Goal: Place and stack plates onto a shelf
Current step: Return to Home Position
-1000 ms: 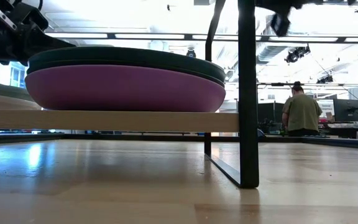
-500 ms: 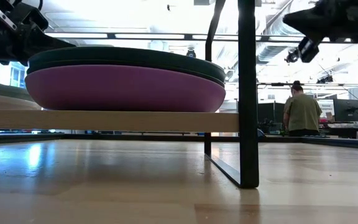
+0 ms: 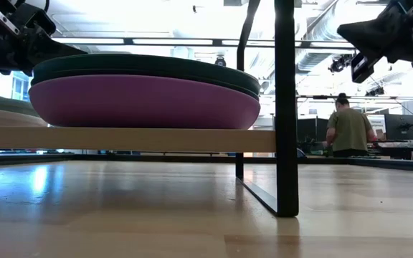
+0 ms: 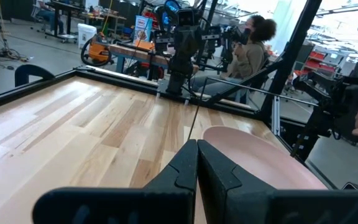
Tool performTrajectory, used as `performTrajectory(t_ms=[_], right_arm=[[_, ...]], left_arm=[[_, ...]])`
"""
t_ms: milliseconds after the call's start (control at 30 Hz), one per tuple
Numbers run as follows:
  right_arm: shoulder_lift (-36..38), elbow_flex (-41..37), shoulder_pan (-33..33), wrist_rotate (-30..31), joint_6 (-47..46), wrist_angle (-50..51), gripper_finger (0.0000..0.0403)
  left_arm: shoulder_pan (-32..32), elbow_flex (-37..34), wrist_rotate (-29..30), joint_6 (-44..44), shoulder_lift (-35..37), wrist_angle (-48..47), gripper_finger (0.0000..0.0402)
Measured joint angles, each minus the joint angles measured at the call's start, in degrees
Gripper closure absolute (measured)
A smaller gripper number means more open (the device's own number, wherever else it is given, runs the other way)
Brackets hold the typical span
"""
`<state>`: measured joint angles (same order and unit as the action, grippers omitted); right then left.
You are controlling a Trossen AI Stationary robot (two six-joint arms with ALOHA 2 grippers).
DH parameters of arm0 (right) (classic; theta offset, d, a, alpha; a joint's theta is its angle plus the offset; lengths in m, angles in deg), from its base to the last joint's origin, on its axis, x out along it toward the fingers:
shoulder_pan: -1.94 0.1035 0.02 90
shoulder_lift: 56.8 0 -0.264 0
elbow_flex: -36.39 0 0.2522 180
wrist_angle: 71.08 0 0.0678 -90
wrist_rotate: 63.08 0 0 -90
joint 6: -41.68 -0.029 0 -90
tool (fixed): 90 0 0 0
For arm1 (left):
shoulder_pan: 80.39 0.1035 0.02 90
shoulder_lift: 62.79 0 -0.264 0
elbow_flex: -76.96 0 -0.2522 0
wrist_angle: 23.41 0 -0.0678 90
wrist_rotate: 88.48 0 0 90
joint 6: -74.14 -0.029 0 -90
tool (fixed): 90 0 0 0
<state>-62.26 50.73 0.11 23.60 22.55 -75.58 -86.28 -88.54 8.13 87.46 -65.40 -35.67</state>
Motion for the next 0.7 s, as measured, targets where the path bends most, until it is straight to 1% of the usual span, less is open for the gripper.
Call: performTrajectory(t_ms=[33,167,233,433,700], right_arm=[[0.1,0.0,0.0,0.9,1.4,0.4,0.0403],[0.1,0.0,0.0,7.6,5.5,4.5,0.0403],[0.1,0.0,0.0,8.6,6.3,6.7,0.0403],[-0.1,0.0,0.0,8.6,8.4,16.7,0.0403],[-0.6,0.0,0.0,6.5,8.3,17.0,0.0403]], left_arm=[[0.0,0.0,0.0,0.0,0.0,0.0,0.0401],[0.0,0.0,0.0,0.0,0.0,0.0,0.0401],[0.0,0.0,0.0,0.0,0.0,0.0,0.0401],[0.0,0.0,0.0,0.0,0.0,0.0,0.0401],[0.0,0.0,0.0,0.0,0.0,0.0,0.0401]])
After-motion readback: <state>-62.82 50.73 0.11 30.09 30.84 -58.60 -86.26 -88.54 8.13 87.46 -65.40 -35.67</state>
